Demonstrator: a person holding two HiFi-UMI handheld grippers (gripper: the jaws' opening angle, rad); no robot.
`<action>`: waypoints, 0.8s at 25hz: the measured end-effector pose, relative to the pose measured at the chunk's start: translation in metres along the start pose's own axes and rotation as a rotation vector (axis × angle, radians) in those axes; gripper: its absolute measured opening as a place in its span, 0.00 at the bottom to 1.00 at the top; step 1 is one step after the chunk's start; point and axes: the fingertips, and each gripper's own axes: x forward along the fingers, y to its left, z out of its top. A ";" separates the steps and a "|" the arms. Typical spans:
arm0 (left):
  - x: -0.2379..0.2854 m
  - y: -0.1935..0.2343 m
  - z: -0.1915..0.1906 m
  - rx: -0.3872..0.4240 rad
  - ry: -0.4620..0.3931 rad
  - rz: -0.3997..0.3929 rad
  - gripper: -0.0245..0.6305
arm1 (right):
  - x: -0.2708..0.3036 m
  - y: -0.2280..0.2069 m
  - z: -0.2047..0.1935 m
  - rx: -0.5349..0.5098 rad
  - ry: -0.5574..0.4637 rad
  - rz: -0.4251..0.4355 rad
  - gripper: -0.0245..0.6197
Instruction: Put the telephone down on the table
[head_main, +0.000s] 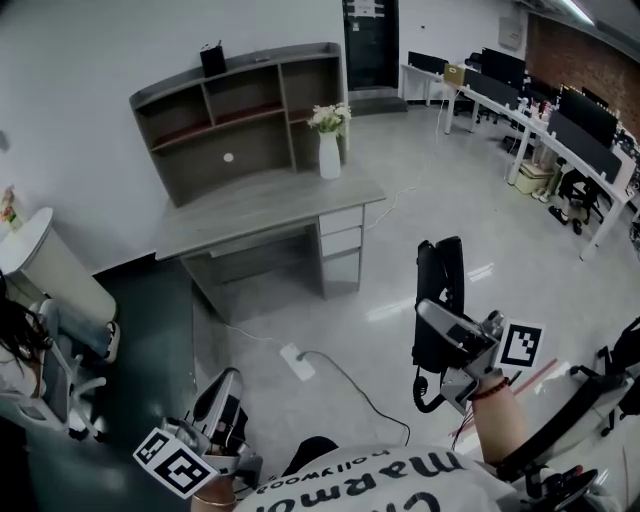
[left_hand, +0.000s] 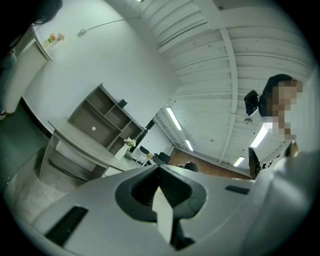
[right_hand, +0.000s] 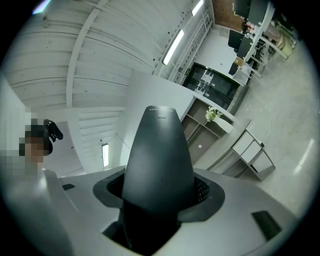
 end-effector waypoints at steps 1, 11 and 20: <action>0.003 0.001 0.000 0.002 -0.003 0.007 0.05 | 0.002 -0.003 0.000 0.003 0.000 0.003 0.48; 0.028 0.027 0.016 0.000 -0.095 0.055 0.05 | 0.026 -0.051 -0.002 0.051 0.018 -0.019 0.48; 0.110 0.093 0.034 -0.018 -0.025 0.014 0.05 | 0.082 -0.100 0.038 0.034 -0.005 -0.063 0.48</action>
